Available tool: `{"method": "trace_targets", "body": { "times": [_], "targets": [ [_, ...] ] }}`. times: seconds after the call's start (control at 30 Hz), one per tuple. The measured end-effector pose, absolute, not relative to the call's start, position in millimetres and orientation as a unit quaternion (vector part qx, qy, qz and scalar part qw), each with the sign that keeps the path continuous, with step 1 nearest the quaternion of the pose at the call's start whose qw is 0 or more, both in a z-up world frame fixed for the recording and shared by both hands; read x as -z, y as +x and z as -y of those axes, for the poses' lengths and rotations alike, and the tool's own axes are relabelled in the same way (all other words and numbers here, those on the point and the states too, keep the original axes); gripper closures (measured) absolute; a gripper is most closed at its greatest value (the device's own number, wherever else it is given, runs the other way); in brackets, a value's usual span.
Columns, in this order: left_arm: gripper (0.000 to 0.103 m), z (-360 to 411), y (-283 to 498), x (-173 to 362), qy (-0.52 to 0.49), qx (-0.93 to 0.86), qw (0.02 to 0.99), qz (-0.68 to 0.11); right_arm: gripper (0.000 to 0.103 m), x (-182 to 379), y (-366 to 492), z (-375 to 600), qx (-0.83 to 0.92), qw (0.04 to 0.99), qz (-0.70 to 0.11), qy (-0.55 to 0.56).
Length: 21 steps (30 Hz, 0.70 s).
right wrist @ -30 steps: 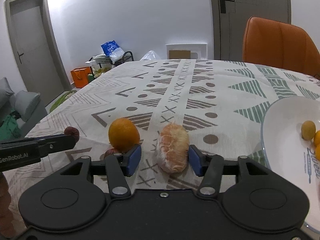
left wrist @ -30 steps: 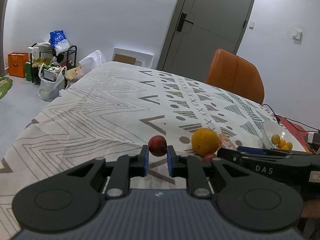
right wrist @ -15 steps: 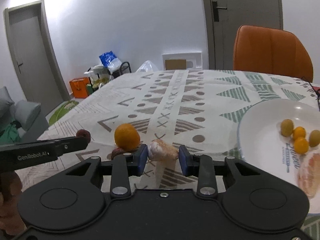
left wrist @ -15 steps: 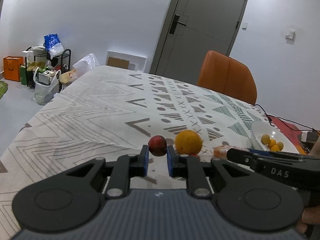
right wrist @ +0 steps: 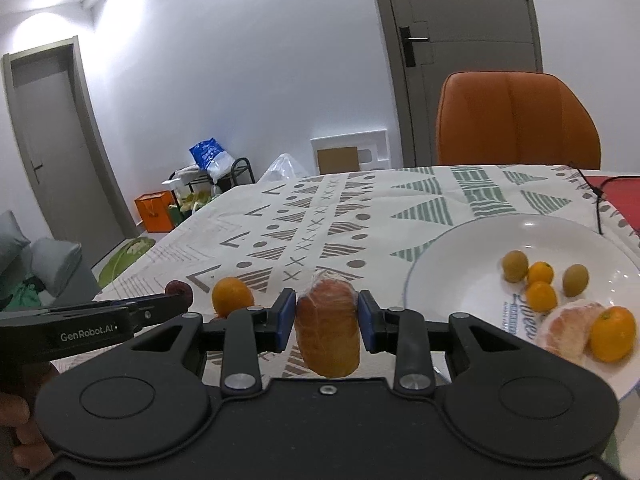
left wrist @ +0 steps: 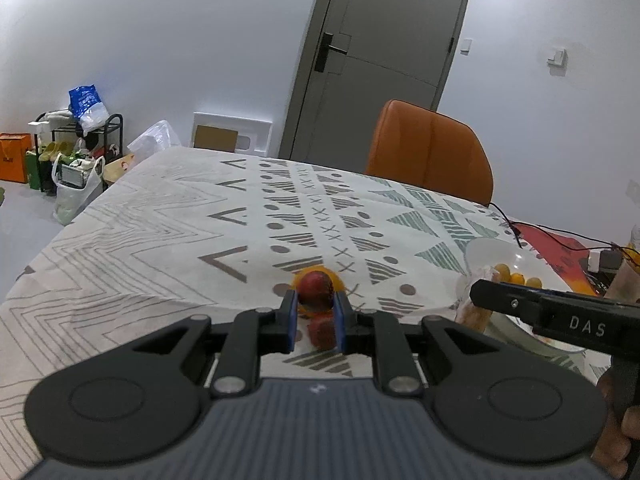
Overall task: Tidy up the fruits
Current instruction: 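Carry the pomelo into the plate and open the right tool while the left releases the plum there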
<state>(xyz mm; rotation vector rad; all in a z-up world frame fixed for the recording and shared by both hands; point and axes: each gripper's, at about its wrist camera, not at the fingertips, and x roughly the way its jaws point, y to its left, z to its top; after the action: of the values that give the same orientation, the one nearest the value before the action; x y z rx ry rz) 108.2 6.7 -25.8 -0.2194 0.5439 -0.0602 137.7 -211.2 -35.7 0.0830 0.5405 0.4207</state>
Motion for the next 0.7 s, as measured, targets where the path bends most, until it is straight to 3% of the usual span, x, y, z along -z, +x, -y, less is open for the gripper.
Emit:
{"method": "trace_targets", "body": {
  "times": [0.7],
  "targets": [
    [0.086, 38.8, 112.8, 13.7, -0.069, 0.048, 0.962, -0.260, 0.072, 43.2, 131.5, 266.0, -0.212, 0.939, -0.251, 0.103]
  ]
}}
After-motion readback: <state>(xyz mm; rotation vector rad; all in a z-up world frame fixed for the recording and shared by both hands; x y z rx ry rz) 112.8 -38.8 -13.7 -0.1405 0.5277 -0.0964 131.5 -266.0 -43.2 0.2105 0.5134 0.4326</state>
